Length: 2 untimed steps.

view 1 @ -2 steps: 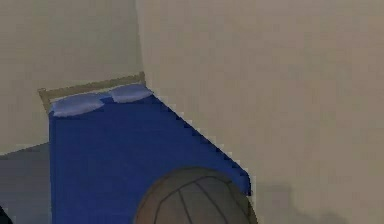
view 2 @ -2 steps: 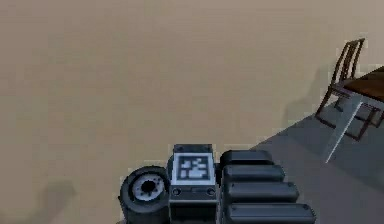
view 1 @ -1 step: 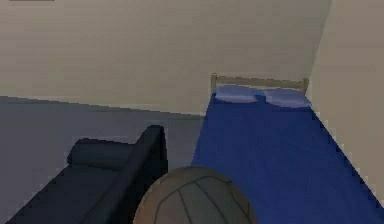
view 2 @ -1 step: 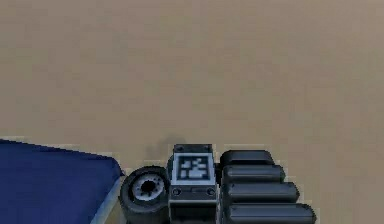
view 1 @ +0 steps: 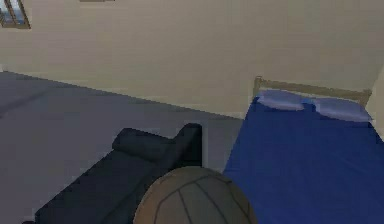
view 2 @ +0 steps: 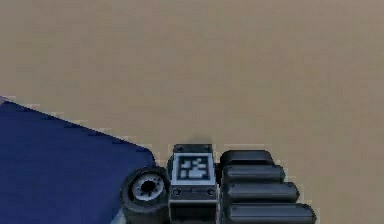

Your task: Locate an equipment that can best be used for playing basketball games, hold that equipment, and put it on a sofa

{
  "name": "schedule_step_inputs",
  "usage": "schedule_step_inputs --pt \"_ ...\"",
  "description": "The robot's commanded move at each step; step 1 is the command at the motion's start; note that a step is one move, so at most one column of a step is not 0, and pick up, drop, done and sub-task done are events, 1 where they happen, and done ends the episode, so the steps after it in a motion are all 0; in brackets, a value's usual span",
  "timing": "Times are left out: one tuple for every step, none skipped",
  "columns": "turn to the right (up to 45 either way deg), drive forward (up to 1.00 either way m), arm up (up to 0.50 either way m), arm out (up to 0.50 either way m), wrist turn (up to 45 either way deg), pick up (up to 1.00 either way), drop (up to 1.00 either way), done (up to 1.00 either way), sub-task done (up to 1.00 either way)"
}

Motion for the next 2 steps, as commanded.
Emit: schedule_step_inputs --pt "45.0 0.0 0.0 0.0 0.0 0.0 0.0 0.0 0.0" --pt "45.0 0.0 0.0 0.0 0.0 0.0 0.0 0.0 0.0"
